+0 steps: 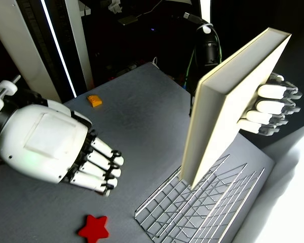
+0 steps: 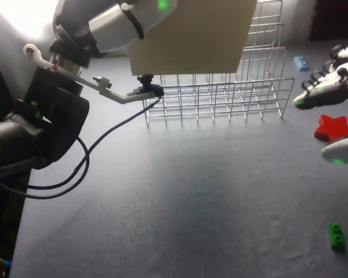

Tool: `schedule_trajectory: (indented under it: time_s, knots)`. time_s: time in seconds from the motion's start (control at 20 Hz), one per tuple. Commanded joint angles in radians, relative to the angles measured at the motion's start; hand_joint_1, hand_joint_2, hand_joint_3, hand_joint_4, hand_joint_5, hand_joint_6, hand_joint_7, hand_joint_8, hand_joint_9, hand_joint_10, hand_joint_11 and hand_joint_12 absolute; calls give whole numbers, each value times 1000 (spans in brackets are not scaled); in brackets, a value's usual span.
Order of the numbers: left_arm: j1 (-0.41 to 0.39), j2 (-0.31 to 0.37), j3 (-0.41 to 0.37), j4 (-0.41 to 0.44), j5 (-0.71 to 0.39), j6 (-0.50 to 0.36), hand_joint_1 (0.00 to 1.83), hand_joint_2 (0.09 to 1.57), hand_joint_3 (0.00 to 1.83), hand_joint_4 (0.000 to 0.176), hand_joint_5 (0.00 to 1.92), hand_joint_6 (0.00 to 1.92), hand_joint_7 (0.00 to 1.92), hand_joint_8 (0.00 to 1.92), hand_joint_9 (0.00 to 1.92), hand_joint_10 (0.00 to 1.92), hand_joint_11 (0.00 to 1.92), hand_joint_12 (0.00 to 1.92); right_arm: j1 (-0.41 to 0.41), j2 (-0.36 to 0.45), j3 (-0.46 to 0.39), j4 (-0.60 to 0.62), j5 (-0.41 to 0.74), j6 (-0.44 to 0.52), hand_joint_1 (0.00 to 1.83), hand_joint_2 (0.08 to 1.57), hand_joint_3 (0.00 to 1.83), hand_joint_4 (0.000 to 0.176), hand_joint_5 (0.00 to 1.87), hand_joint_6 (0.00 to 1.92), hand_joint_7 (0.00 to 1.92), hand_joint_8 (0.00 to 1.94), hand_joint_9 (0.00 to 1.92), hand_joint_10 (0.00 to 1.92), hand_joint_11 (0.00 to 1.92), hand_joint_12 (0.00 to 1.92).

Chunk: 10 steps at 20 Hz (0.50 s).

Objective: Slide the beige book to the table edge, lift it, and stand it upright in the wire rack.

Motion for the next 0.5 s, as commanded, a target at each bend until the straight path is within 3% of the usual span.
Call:
schedule_trajectory:
  time_s: [0.0, 0.05, 0.2, 0.45]
  knots:
    - [0, 3, 2, -28, -119, -19, 1473, 1210, 0, 0, 754, 1257, 592, 1315, 675, 1405, 760, 1564, 0, 6, 4, 4, -123, -60, 299, 1133, 0, 0, 347, 4, 356, 3, 360, 3, 0, 931]
    - [4, 1, 0, -28, -121, -19, 1475, 1203, 0, 0, 737, 1278, 609, 1305, 693, 1382, 790, 1523, -2, 8, 5, 4, -132, -134, 299, 1130, 0, 0, 346, 3, 358, 2, 362, 3, 0, 944]
    - [11, -1, -1, -28, -128, -19, 1474, 1203, 0, 0, 732, 1285, 606, 1305, 700, 1372, 794, 1519, 1, 9, 5, 4, -132, -227, 281, 1132, 0, 0, 341, 0, 352, 0, 358, 1, 0, 948]
    - [12, -20, 15, -29, -130, -17, 1472, 1206, 0, 0, 763, 1249, 599, 1301, 686, 1369, 765, 1572, -9, 14, 8, 5, -186, -219, 285, 1129, 0, 0, 359, 5, 369, 7, 375, 8, 0, 954]
